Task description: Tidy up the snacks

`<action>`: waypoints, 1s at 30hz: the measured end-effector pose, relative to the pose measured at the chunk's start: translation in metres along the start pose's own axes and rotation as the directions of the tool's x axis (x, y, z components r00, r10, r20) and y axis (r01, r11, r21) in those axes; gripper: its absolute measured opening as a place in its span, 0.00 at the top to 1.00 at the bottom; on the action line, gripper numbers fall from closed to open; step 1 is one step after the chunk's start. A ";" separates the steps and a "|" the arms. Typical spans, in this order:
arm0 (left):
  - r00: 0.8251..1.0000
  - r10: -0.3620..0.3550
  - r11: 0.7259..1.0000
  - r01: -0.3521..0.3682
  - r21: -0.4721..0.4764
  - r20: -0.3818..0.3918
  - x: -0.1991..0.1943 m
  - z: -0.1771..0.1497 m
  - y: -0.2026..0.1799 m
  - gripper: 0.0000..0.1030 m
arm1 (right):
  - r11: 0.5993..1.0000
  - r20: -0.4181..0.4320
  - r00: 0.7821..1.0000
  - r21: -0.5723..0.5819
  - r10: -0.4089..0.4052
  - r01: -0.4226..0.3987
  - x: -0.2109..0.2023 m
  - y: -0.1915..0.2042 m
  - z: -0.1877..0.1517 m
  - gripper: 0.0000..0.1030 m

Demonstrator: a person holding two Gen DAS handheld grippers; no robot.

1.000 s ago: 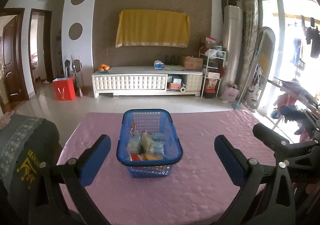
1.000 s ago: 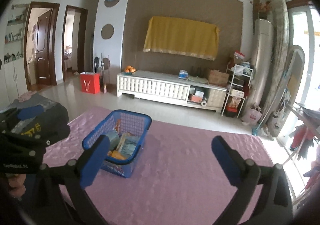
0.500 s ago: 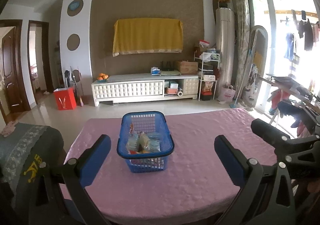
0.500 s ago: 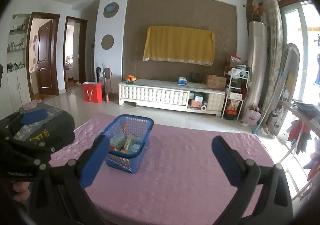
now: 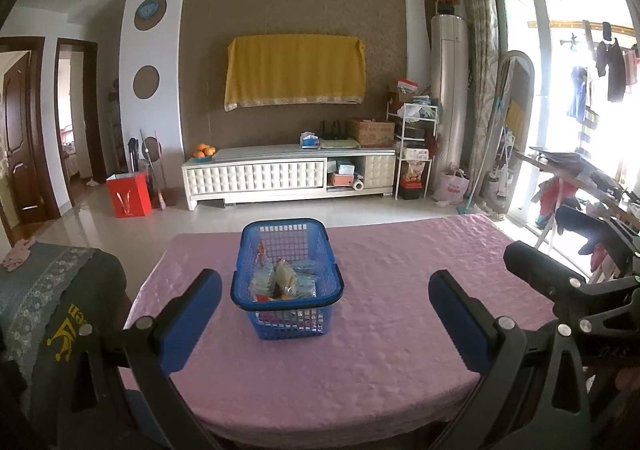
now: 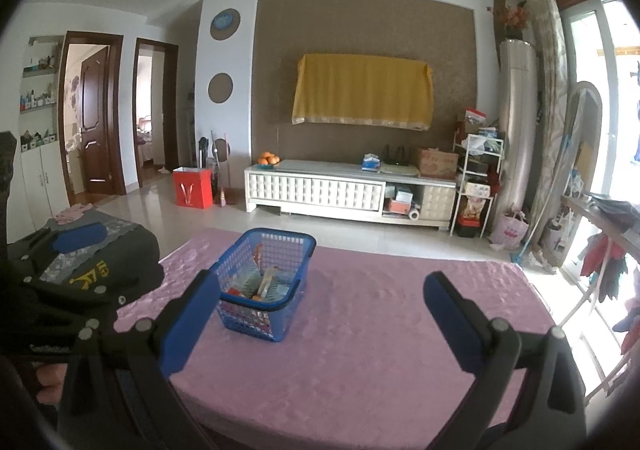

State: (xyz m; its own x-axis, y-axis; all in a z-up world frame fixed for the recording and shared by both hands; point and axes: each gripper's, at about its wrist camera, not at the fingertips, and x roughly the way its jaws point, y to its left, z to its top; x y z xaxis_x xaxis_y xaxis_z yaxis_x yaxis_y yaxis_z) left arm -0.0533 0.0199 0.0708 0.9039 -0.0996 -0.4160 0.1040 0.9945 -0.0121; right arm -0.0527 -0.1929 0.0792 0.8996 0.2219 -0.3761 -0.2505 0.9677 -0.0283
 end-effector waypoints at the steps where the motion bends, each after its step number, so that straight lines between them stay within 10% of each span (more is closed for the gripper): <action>1: 1.000 0.001 1.000 -0.001 0.000 0.000 0.000 0.000 0.000 0.01 | 1.000 0.000 1.000 -0.001 -0.002 0.002 0.000 0.000 0.000 0.00; 30: 1.000 0.004 1.000 -0.004 0.002 0.000 -0.005 -0.003 -0.003 0.01 | 1.000 -0.002 1.000 0.007 -0.015 0.015 -0.006 0.004 -0.003 0.00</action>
State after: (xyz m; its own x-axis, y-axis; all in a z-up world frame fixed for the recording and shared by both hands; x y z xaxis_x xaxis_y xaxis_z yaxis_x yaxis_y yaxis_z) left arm -0.0592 0.0171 0.0697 0.9042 -0.0960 -0.4163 0.1016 0.9948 -0.0087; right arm -0.0607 -0.1903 0.0787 0.9026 0.2074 -0.3771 -0.2347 0.9717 -0.0271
